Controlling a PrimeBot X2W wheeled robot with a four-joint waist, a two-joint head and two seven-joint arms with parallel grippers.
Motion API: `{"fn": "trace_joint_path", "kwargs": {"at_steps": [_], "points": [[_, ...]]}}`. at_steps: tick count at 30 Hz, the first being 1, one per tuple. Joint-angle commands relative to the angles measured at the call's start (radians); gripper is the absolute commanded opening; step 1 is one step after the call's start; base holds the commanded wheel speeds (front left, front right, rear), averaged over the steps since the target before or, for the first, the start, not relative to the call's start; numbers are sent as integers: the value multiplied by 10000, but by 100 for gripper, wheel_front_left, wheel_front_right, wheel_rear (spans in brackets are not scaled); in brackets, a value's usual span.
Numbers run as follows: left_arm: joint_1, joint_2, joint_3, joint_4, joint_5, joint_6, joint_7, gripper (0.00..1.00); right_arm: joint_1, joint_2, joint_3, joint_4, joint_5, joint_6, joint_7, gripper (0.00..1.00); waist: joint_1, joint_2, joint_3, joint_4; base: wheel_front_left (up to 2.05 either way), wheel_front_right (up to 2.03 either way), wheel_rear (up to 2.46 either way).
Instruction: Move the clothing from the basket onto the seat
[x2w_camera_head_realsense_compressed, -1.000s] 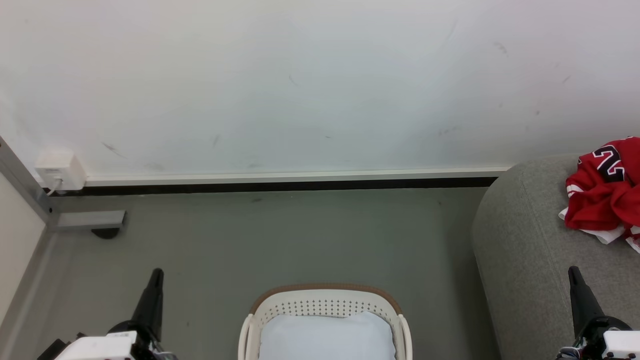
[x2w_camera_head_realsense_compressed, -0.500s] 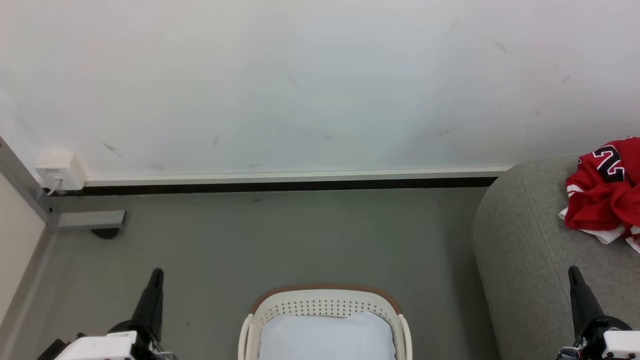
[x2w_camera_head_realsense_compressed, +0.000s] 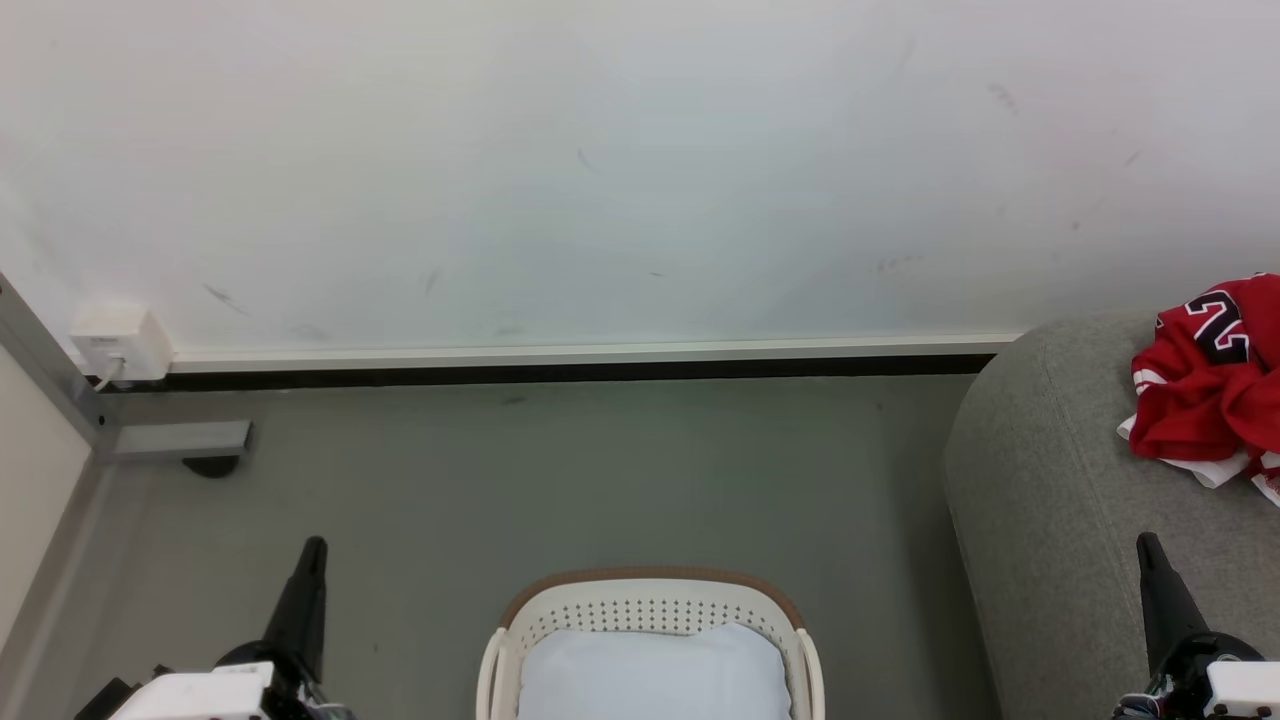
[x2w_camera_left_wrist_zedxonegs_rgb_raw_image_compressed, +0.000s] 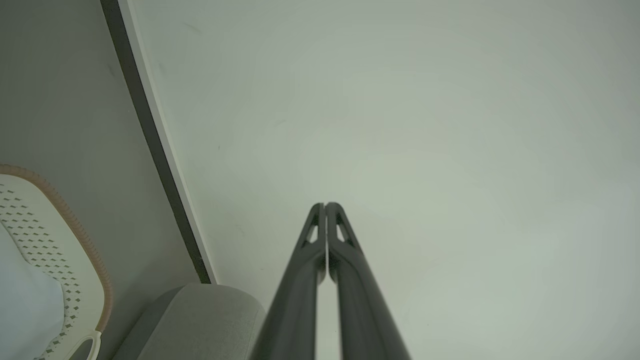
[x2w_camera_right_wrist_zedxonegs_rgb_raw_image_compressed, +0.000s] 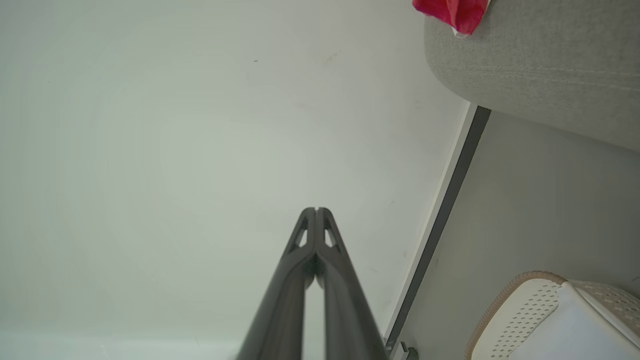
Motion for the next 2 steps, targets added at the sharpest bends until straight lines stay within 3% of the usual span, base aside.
{"fn": "trace_joint_path", "kwargs": {"at_steps": [1,2], "points": [[-87,66,20,-28,-137,-61,36,0,-125,1,-46,-44,-14,-21,43,0,0,0,0,0,0,0,0],[-87,66,20,-28,-137,-59,35,0,-125,2,-45,-44,-14,-21,43,0,0,0,0,0,0,0,0]]}}
